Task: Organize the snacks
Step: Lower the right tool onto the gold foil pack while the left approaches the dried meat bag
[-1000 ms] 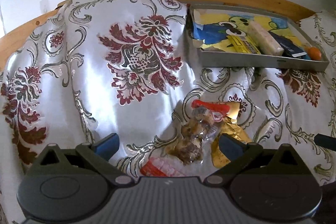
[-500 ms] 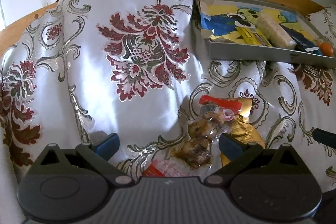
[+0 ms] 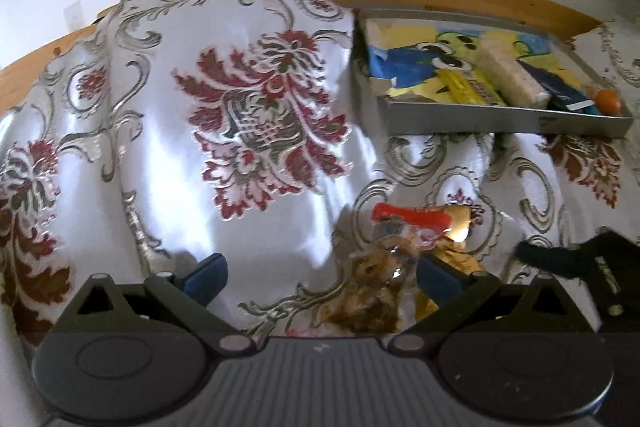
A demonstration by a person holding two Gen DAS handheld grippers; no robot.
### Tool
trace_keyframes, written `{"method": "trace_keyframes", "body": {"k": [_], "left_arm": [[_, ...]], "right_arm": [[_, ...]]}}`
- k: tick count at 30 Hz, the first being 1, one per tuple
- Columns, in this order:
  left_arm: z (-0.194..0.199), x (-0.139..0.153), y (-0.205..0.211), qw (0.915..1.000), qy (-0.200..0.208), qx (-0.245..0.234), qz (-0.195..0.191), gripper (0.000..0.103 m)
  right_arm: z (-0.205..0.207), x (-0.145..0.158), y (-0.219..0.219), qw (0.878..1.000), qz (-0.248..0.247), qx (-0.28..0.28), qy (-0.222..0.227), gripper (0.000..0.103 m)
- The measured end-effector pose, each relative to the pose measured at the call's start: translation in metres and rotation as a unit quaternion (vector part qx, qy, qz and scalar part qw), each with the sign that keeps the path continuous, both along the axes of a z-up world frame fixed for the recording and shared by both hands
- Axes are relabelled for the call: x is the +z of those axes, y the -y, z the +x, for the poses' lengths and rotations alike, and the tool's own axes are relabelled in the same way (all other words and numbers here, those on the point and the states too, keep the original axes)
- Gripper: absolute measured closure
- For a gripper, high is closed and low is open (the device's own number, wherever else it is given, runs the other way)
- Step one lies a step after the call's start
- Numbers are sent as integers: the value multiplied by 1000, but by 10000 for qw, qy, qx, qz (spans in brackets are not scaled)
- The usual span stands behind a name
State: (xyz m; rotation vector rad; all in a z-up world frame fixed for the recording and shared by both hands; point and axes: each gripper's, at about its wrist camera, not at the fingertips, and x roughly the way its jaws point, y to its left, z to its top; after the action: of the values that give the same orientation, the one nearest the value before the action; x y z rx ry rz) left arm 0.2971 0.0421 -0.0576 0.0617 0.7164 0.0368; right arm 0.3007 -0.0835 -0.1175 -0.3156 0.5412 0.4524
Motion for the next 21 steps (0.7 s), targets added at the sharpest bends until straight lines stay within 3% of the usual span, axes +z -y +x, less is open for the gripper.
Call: {"method": "trace_keyframes", "body": {"k": [12, 16, 21], "left_arm": [[18, -17, 7, 9957, -558, -715, -177, 17], [22, -23, 6, 9944, -760, -707, -199, 28], [21, -25, 8, 9912, -946, -917, 88, 38]], "right_arm": [[5, -8, 5, 9989, 270, -103, -381, 23], [1, -10, 3, 9991, 238, -49, -336, 32], [-1, -9, 0, 9992, 194, 31, -344, 43]]}}
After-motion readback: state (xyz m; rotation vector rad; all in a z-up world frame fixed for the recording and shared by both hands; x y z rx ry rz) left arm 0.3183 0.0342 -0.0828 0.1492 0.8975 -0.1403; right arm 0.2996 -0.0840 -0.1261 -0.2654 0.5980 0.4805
